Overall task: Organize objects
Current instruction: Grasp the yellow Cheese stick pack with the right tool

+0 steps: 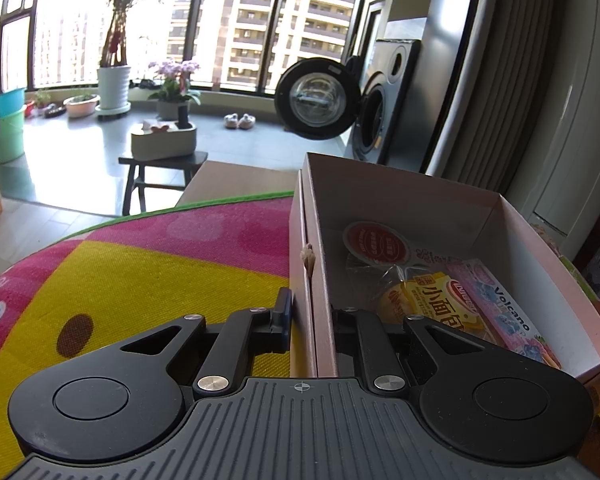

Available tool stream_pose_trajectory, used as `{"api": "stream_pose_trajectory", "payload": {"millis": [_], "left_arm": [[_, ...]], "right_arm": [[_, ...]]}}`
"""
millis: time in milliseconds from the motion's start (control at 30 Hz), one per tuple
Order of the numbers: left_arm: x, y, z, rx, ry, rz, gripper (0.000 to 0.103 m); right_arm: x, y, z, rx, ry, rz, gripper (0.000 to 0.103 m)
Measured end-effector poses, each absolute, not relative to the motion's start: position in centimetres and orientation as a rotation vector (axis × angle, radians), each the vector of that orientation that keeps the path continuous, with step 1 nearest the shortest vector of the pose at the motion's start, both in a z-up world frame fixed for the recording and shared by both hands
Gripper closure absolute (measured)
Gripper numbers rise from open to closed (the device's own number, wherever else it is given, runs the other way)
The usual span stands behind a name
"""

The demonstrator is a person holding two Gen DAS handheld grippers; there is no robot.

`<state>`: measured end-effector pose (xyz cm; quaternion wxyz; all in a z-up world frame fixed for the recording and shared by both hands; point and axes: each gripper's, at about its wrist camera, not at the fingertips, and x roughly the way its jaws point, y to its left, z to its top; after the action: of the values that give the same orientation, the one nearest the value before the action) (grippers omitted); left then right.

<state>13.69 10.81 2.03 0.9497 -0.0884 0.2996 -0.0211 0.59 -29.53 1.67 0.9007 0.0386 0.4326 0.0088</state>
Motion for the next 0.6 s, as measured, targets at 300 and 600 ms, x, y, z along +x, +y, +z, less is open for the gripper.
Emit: {"api": "stream_pose_trajectory", "payload": {"millis": [300,600], "left_arm": [[13.6,10.4,2.1,-0.167,0.607,-0.039,0.089],[13.5,10.4,2.1,-0.167,0.607,-0.039,0.089]], "right_arm": [[0.0,-26.9,-0.4,0.017,0.825,0.027,0.000],[0.4,-26.8,-0.3,0.003,0.854,0.037,0.000]]}}
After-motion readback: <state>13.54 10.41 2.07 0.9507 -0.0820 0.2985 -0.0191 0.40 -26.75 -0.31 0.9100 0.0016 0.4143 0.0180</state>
